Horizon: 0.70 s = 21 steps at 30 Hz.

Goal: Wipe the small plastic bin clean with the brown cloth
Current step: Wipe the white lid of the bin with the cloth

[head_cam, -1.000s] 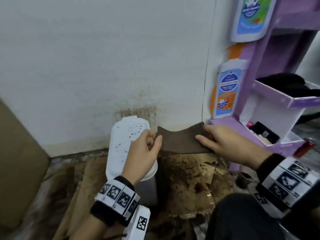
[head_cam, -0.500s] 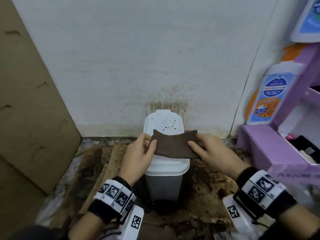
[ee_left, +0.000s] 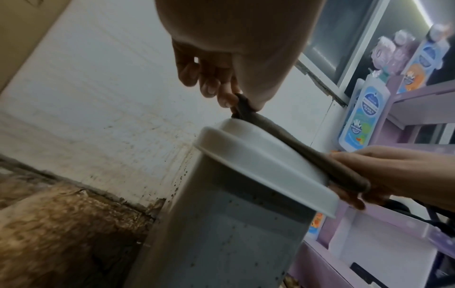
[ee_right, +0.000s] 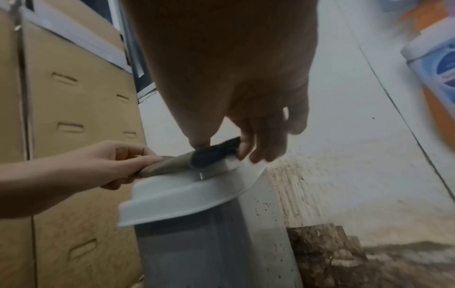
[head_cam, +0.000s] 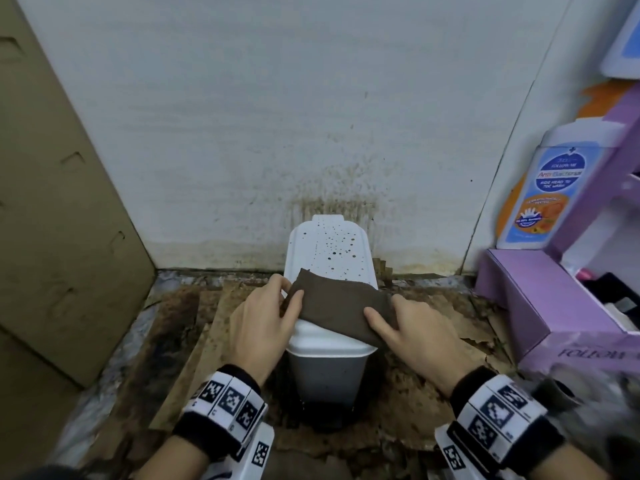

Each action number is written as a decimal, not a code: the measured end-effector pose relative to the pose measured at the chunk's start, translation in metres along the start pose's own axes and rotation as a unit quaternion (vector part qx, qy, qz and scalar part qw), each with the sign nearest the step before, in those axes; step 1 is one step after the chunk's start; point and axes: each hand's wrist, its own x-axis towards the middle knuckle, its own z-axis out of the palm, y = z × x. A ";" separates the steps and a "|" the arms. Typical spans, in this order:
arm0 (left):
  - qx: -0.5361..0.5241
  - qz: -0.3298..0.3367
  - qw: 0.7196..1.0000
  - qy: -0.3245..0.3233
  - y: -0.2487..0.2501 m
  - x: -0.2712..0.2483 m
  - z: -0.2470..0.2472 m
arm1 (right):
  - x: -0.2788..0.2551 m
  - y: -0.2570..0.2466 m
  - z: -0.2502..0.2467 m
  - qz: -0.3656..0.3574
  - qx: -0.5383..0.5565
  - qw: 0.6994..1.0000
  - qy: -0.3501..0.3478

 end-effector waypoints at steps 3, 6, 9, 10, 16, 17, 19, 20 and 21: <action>-0.005 -0.017 1.000 0.009 -0.006 0.000 0.007 | 0.002 0.000 0.000 -0.034 -0.059 0.994 0.086; -0.041 -0.044 0.998 0.012 -0.010 0.002 0.012 | 0.018 0.001 -0.006 -0.211 -0.016 0.975 0.071; -0.101 -0.052 0.993 0.014 -0.018 0.004 0.017 | 0.038 -0.007 -0.004 -0.349 -0.067 0.935 0.001; -0.130 -0.053 0.990 0.008 -0.020 0.004 0.019 | 0.041 -0.010 0.000 -0.366 -0.071 0.928 -0.023; -0.275 -0.087 0.954 -0.084 -0.034 0.007 0.032 | 0.019 -0.026 0.033 -0.258 0.019 0.966 0.006; -0.289 -0.090 0.948 -0.096 -0.036 0.008 0.034 | 0.012 -0.030 0.039 -0.225 0.013 0.974 0.034; -0.299 -0.091 0.942 -0.121 -0.037 0.008 0.037 | -0.001 -0.041 0.048 -0.156 -0.001 0.984 0.088; -0.296 -0.087 0.942 -0.132 -0.035 0.008 0.036 | -0.005 -0.046 0.049 -0.124 0.001 0.987 0.105; -0.289 -0.083 0.943 -0.141 -0.033 0.007 0.036 | -0.006 -0.051 0.049 -0.096 0.009 0.990 0.105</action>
